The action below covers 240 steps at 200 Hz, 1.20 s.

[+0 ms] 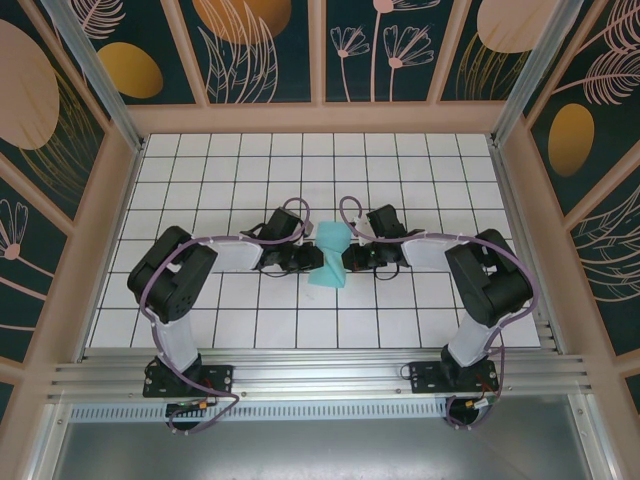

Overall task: Fold a paper plane with a square sheet of paper (pick it up from the middle)
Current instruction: Fold the triangle a second time at the center of the table.

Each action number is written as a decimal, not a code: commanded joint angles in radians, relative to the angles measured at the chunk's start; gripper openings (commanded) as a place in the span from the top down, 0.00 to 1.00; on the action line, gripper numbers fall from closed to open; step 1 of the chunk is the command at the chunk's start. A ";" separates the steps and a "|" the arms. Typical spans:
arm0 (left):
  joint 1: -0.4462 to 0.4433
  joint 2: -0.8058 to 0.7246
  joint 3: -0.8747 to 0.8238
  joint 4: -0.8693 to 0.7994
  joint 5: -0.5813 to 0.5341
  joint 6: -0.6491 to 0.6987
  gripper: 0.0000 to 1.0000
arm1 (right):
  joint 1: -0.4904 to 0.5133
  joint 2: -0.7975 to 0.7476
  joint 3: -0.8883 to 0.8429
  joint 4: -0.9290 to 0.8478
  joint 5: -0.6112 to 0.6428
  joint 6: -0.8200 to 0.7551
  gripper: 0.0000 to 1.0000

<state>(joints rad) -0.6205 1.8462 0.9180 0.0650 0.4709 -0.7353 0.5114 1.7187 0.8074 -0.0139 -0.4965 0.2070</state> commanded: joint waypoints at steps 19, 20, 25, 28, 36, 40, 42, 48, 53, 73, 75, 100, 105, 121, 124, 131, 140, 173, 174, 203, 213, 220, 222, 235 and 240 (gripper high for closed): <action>-0.001 -0.053 -0.026 -0.025 0.031 0.027 0.79 | -0.005 -0.021 0.007 -0.025 -0.016 -0.017 0.91; -0.002 -0.054 -0.026 -0.025 0.032 0.027 0.79 | -0.005 -0.021 0.008 -0.026 -0.016 -0.017 0.91; -0.002 -0.056 -0.029 -0.026 0.037 0.028 0.80 | -0.005 -0.021 0.008 -0.027 -0.014 -0.016 0.91; -0.003 -0.057 -0.032 -0.024 0.039 0.029 0.80 | -0.005 -0.021 0.009 -0.027 -0.012 -0.017 0.91; -0.005 -0.061 -0.039 -0.025 0.043 0.033 0.80 | -0.005 -0.020 0.011 -0.029 -0.010 -0.017 0.91; -0.004 -0.061 -0.042 -0.025 0.043 0.035 0.80 | -0.005 -0.018 0.011 -0.028 -0.010 -0.017 0.91; -0.005 -0.061 -0.044 -0.025 0.043 0.034 0.81 | -0.005 -0.017 0.012 -0.027 -0.010 -0.017 0.91; -0.005 -0.061 -0.049 -0.025 0.046 0.036 0.81 | -0.005 -0.013 0.015 -0.027 -0.010 -0.017 0.91; -0.004 -0.061 -0.052 -0.022 0.050 0.037 0.81 | -0.005 -0.011 0.016 -0.025 -0.012 -0.016 0.91; -0.008 -0.055 -0.067 -0.013 0.061 0.040 0.82 | -0.005 0.003 0.021 -0.027 -0.012 -0.015 0.90; -0.008 -0.054 -0.069 -0.012 0.060 0.040 0.82 | -0.004 0.004 0.021 -0.026 -0.011 -0.015 0.90; -0.009 -0.031 -0.072 -0.008 0.058 0.042 0.83 | -0.004 0.014 0.023 -0.026 -0.012 -0.014 0.90; -0.011 -0.027 -0.073 -0.008 0.057 0.039 0.83 | -0.004 0.016 0.024 -0.027 -0.013 -0.014 0.90; -0.012 -0.020 -0.072 -0.010 0.048 0.039 0.83 | -0.002 0.016 0.024 -0.033 -0.010 -0.016 0.90; -0.012 -0.019 -0.072 -0.011 0.048 0.040 0.83 | -0.002 0.015 0.023 -0.032 -0.007 -0.017 0.90; -0.012 -0.017 -0.071 -0.014 0.043 0.043 0.83 | -0.002 0.015 0.023 -0.035 -0.003 -0.017 0.90; -0.012 -0.015 -0.069 -0.020 0.037 0.046 0.83 | -0.002 0.017 0.023 -0.036 -0.003 -0.016 0.90; -0.012 -0.005 -0.064 -0.027 0.035 0.050 0.84 | 0.014 0.022 0.035 -0.045 -0.014 -0.018 0.89; -0.012 -0.006 -0.063 -0.029 0.035 0.051 0.84 | 0.014 0.021 0.035 -0.046 -0.013 -0.018 0.89; -0.012 -0.004 -0.062 -0.034 0.029 0.056 0.84 | 0.016 0.018 0.040 -0.052 0.012 -0.018 0.89; -0.012 -0.002 -0.061 -0.034 0.029 0.056 0.84 | 0.016 0.018 0.044 -0.054 0.021 -0.021 0.89; -0.012 -0.001 -0.062 -0.034 0.028 0.057 0.84 | 0.016 0.019 0.047 -0.056 0.029 -0.021 0.89; -0.012 -0.001 -0.062 -0.034 0.028 0.057 0.84 | 0.016 0.020 0.047 -0.055 0.031 -0.022 0.89; -0.012 0.000 -0.061 -0.036 0.026 0.057 0.84 | 0.017 0.029 0.055 -0.065 0.040 -0.026 0.89; -0.012 -0.001 -0.061 -0.037 0.027 0.057 0.84 | 0.016 0.033 0.059 -0.070 0.044 -0.030 0.89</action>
<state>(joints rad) -0.6250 1.8194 0.8555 0.0559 0.5121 -0.7055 0.5236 1.7256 0.8284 -0.0486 -0.4824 0.2066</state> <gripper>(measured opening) 0.161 0.107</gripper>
